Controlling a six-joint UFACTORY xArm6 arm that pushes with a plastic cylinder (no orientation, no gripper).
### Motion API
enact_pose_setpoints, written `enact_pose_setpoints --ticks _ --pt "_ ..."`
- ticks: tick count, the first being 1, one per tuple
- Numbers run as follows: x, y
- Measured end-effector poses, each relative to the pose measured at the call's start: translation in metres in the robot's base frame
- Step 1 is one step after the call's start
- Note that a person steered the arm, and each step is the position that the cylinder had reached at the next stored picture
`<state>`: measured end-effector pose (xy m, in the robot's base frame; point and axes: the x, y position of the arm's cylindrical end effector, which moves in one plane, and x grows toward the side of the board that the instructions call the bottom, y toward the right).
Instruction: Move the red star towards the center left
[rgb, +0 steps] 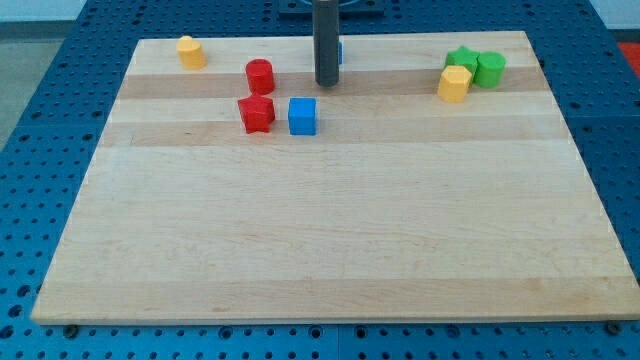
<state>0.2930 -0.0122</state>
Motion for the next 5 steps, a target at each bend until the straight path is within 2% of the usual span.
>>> enact_pose_setpoints --ticks 3,4,5 --pt "0.001 -0.026" --pt "0.016 -0.03" --pt "0.027 -0.058"
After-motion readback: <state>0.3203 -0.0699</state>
